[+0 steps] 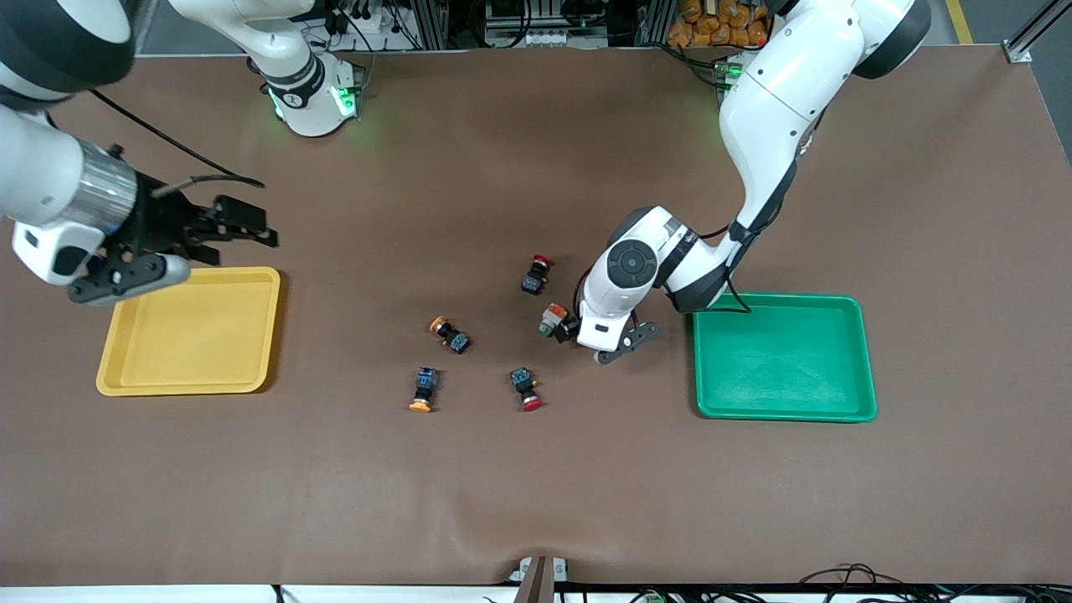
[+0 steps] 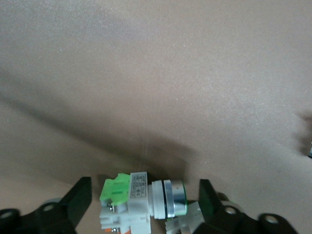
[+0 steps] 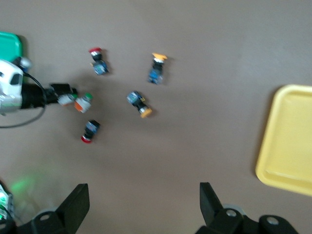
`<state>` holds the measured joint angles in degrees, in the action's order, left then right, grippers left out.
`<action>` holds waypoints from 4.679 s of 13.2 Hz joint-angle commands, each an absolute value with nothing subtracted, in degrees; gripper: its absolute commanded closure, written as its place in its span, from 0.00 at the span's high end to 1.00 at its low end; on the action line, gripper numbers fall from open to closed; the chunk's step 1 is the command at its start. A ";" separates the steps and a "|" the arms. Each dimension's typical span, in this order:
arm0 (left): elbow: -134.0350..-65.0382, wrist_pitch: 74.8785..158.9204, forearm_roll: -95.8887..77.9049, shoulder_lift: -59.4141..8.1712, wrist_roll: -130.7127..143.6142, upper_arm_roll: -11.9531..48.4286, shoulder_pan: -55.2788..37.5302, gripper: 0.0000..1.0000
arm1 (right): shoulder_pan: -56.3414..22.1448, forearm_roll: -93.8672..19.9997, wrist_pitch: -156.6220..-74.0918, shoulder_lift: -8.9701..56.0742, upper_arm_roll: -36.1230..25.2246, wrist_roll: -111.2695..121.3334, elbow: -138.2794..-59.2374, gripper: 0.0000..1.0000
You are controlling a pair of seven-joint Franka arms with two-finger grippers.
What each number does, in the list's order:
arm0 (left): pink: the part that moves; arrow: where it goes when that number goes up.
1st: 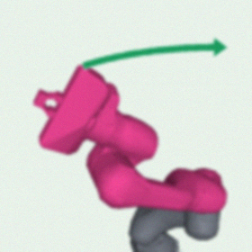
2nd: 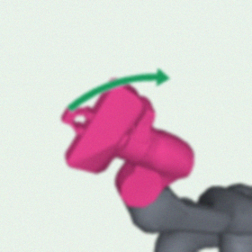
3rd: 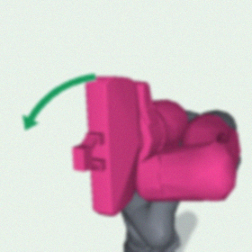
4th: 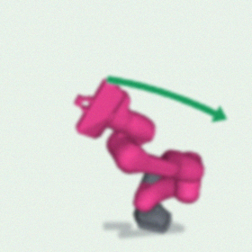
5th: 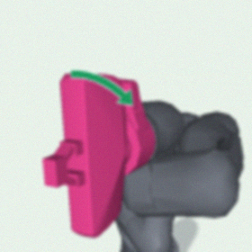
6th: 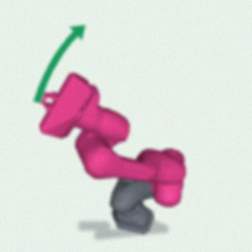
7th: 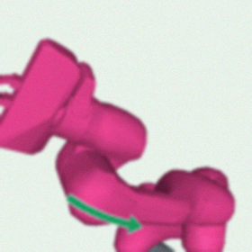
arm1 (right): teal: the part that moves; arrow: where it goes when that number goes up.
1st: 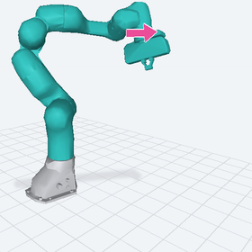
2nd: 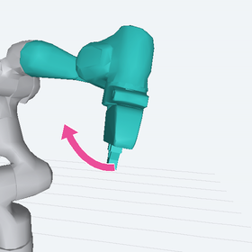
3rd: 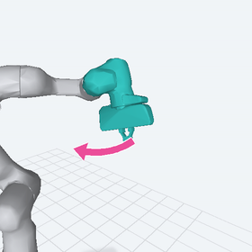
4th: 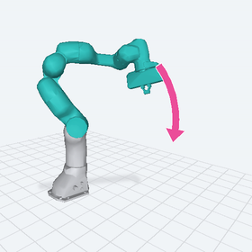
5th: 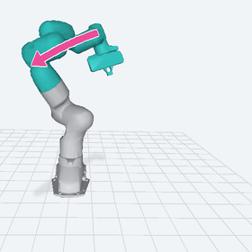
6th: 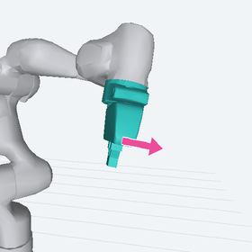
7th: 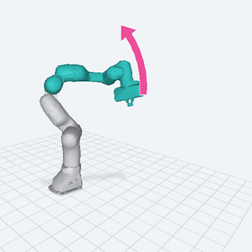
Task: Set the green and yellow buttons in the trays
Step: 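Move the green button into the green tray while the right gripper advances, then grasp a green button with the left gripper while the right gripper grasps yellow, then place the yellow button in the yellow tray while the left gripper carries green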
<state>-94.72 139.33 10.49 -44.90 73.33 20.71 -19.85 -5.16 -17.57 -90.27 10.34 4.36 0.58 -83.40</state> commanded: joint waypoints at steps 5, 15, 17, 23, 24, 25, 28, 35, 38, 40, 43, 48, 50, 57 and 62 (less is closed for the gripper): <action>-94.74 138.61 12.48 -44.30 75.24 20.48 -20.22 0.02 | -12.13 -19.51 -105.73 15.90 4.13 0.17 -82.27 1.00; -94.31 112.96 12.39 -29.00 50.83 20.74 -1.70 0.00 | -18.53 -14.52 -112.83 28.73 3.96 0.44 -83.41 1.00; -94.75 113.03 12.83 -30.66 49.31 20.48 2.61 0.00 | -19.16 -11.87 -117.05 31.89 4.04 0.35 -83.41 1.00; -96.68 120.04 24.61 -37.26 48.70 20.48 12.29 0.28 | -23.63 -8.90 -121.80 37.62 3.96 0.44 -86.38 1.00; -96.68 120.06 26.87 -37.27 45.91 20.57 12.48 0.93 | -24.34 -6.53 -124.08 37.62 3.96 0.35 -88.75 1.00; -96.68 120.06 27.07 -37.00 45.01 20.57 12.48 1.00 | -25.48 -4.76 -126.10 37.53 3.96 0.44 -91.21 1.00; -96.42 119.01 26.81 -34.90 45.00 21.61 12.22 1.00 | -26.45 0.86 -127.08 38.40 4.04 0.35 -92.73 1.00; -94.49 117.24 18.20 -34.79 61.12 31.02 7.14 1.00 | -29.27 4.21 -129.72 40.25 4.04 -3.78 -93.69 1.00; -91.06 117.51 18.11 -37.26 76.69 30.94 -0.07 1.00 | -29.27 5.09 -136.03 40.61 3.96 -3.69 -97.02 0.95; -90.00 118.29 17.76 -38.93 82.67 30.94 -3.67 1.00 | -29.18 6.24 -137.63 40.78 3.96 -3.69 -97.65 0.65; -89.91 123.65 17.93 -41.39 91.39 30.59 -8.51 1.00 | -29.09 6.06 -136.76 40.17 4.04 -6.77 -97.21 0.00; -86.67 130.60 17.84 -46.39 102.81 29.63 -15.19 1.00 | -25.15 5.72 -127.11 35.61 4.13 -3.09 -96.86 0.00; -86.05 132.62 17.93 -47.89 104.49 27.61 -18.61 1.00 | -21.64 4.66 -120.01 31.92 4.22 -1.15 -96.94 0.00; -84.64 136.76 17.84 -51.41 109.51 21.88 -26.10 1.00 | -9.42 2.37 -104.43 24.62 3.69 -0.09 -97.82 0.00; -84.64 136.76 17.84 -51.42 108.81 21.88 -25.93 0.29 | -0.81 2.55 -103.17 22.24 3.52 0.52 -104.92 0.00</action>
<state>-85.87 136.57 18.49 -50.73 109.05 22.18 -25.47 -3.79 3.36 -101.38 25.68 2.75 -0.35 -98.30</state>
